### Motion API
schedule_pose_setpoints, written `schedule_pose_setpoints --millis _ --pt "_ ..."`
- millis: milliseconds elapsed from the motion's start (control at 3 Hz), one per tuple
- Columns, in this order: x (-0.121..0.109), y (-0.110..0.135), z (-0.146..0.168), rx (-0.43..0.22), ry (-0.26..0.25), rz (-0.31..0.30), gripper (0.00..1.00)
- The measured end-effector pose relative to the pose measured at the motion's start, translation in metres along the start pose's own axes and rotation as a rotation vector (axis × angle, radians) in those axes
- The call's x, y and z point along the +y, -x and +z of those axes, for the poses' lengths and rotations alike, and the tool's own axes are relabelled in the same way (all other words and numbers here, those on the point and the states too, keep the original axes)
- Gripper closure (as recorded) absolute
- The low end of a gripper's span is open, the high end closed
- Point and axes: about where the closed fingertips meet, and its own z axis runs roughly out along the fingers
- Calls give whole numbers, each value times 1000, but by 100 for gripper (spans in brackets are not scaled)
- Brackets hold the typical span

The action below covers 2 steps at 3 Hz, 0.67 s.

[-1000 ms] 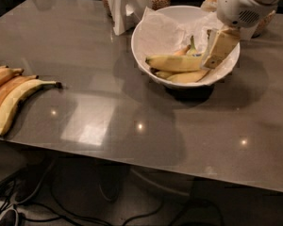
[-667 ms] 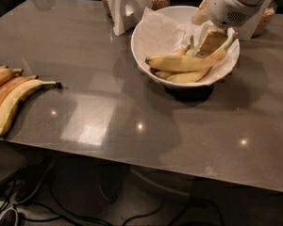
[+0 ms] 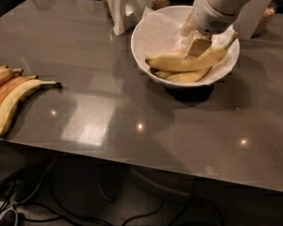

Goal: Pick banana from white bowl

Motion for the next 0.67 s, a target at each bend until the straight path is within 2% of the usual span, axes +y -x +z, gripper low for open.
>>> schedule_pose_setpoints --millis 667 --pt "1 -6 44 43 80 -12 46"
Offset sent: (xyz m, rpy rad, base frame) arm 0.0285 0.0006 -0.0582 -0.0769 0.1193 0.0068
